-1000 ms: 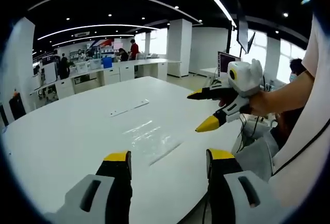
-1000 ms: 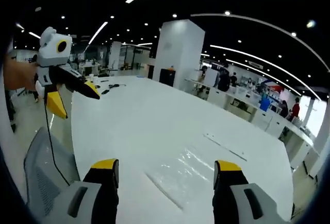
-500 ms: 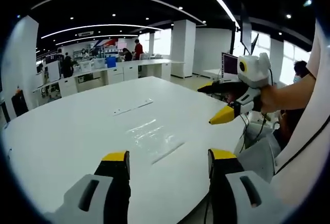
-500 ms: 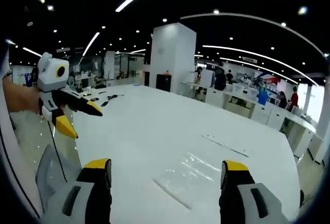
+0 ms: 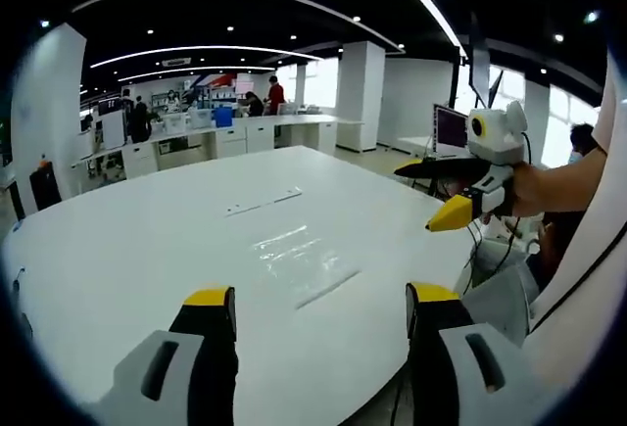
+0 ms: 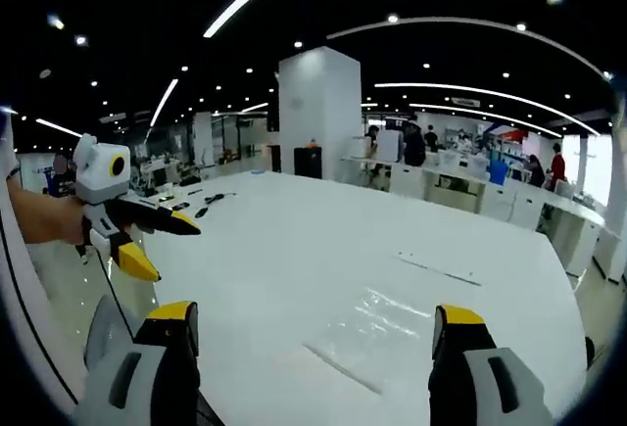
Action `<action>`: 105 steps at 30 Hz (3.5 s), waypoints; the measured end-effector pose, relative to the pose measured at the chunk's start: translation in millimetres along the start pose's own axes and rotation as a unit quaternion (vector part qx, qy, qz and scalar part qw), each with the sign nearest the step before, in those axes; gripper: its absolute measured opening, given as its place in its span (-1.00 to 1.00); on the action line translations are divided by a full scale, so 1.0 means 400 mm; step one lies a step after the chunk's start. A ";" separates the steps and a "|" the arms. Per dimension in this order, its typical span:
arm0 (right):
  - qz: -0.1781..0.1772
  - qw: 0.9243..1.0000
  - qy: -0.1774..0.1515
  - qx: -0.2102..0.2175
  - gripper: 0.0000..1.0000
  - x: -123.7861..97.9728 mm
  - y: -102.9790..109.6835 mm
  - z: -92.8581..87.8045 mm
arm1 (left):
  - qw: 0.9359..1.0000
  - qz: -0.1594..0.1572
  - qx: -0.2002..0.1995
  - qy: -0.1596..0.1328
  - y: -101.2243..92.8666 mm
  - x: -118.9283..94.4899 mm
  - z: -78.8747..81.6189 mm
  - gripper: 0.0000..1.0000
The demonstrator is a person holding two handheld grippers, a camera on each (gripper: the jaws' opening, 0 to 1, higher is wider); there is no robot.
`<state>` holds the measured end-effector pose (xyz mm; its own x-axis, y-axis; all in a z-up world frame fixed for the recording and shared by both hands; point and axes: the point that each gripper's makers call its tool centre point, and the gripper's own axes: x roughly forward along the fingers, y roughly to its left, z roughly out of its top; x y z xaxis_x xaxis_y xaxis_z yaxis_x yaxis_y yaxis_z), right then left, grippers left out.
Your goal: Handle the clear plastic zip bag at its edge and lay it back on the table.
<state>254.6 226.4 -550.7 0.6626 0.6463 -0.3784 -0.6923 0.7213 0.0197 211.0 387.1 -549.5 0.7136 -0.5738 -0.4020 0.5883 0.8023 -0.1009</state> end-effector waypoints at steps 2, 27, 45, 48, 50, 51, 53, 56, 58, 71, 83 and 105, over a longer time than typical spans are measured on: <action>0.000 1.000 -0.004 0.006 1.00 -0.005 -0.002 -0.004 | 1.000 0.004 -0.002 0.000 0.011 0.002 -0.011 0.40; -0.014 0.997 -0.020 0.067 1.00 -0.049 -0.004 -0.121 | 0.998 0.025 -0.061 -0.010 0.037 0.005 -0.117 0.82; -0.027 0.996 -0.010 0.089 1.00 -0.070 0.003 -0.206 | 0.997 0.024 -0.077 0.016 0.033 0.018 -0.223 0.85; -0.028 0.995 -0.004 0.091 1.00 -0.072 0.004 -0.219 | 0.996 0.026 -0.079 0.016 0.032 0.020 -0.233 0.85; -0.029 0.995 -0.005 0.096 1.00 -0.073 0.004 -0.223 | 0.996 0.026 -0.083 0.014 0.032 0.021 -0.239 0.85; -0.031 0.995 -0.009 0.096 1.00 -0.075 0.005 -0.221 | 0.996 0.025 -0.086 0.013 0.030 0.021 -0.240 0.85; -0.035 0.995 -0.010 0.093 1.00 -0.076 0.006 -0.225 | 0.996 0.025 -0.088 0.013 0.028 0.021 -0.243 0.85; -0.033 0.995 -0.019 0.093 1.00 -0.077 0.011 -0.230 | 0.995 0.022 -0.095 0.005 0.015 0.018 -0.241 0.86; -0.031 0.995 -0.017 0.092 1.00 -0.077 0.017 -0.238 | 0.995 0.017 -0.103 0.000 0.008 0.020 -0.250 0.86; -0.029 0.993 -0.030 0.110 1.00 -0.085 0.035 -0.255 | 0.997 0.012 -0.079 -0.001 -0.009 0.016 -0.246 0.83; -0.042 0.995 -0.040 0.087 1.00 -0.087 0.033 -0.247 | 0.995 0.003 -0.093 -0.016 0.000 0.010 -0.251 0.86; -0.057 0.995 -0.040 0.073 1.00 -0.086 0.009 -0.284 | 0.996 -0.007 -0.087 -0.021 -0.011 0.016 -0.253 0.84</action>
<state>196.9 178.8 -642.6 0.7591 0.5722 -0.3105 -0.5669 0.8155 0.1169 174.2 396.7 -643.9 0.7230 -0.5893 -0.3606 0.5265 0.8079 -0.2645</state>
